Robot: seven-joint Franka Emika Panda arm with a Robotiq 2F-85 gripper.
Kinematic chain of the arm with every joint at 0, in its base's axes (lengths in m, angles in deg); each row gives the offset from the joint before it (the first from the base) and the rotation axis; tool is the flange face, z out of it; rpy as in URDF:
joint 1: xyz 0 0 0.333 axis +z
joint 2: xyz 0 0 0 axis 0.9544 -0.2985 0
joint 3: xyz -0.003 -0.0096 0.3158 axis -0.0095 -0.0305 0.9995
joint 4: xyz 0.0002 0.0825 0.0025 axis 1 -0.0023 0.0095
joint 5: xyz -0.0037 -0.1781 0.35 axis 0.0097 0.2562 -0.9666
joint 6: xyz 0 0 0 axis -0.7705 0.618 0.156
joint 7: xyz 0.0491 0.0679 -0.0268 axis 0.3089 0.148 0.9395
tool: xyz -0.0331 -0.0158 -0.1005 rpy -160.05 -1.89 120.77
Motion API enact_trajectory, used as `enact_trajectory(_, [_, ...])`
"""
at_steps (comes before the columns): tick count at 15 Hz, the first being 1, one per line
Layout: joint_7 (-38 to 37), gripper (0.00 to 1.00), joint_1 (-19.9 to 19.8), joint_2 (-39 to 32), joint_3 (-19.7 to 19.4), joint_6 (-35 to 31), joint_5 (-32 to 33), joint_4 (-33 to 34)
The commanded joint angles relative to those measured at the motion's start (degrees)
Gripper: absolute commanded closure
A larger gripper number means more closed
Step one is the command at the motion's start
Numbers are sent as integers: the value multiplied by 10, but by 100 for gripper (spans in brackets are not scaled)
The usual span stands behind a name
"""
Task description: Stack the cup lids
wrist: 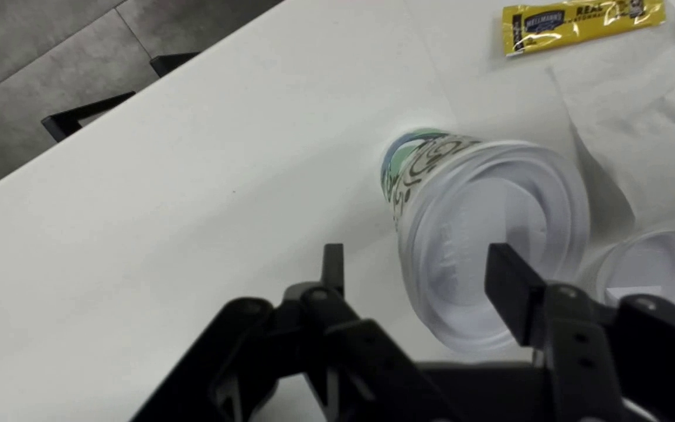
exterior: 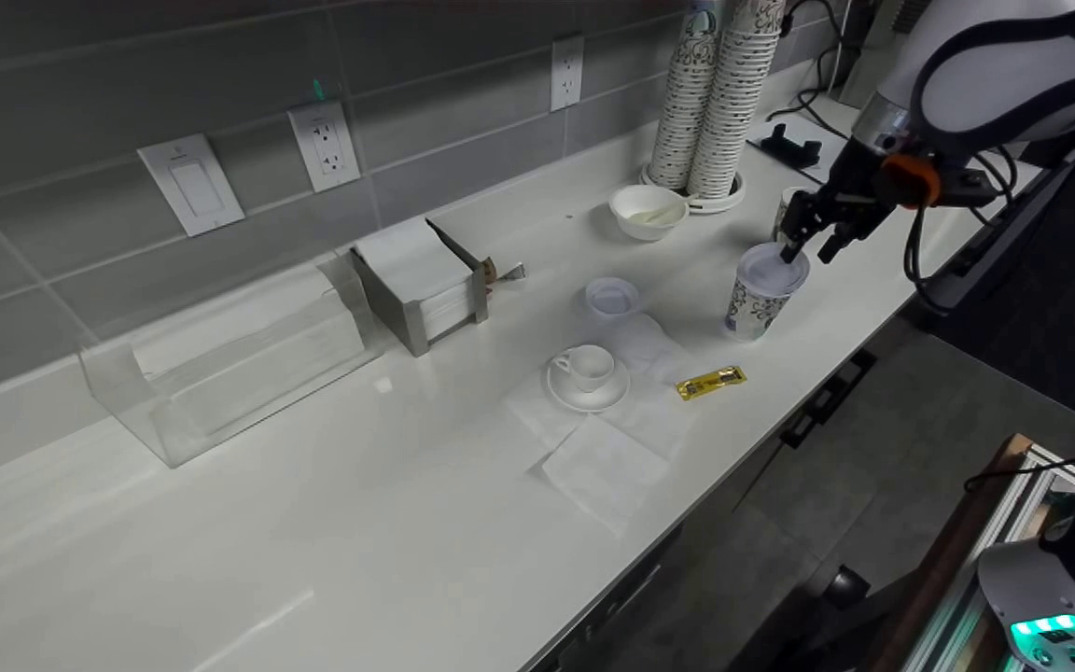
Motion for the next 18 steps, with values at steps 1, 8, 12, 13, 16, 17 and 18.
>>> enact_trajectory(1, [-15,61,1,-24,3,-22,0,12])
enact_trajectory(8, [-4,100,6,-5,2,-8,-5,11])
enact_trajectory(12, [0,99,6,30,7,12,7,14])
enact_trajectory(13, [-1,99,4,45,10,17,12,15])
enact_trajectory(16, [-25,99,-2,81,13,22,4,22])
enact_trajectory(17, [-41,99,4,86,16,19,-17,25])
enact_trajectory(18, [-60,99,9,89,23,16,-29,28])
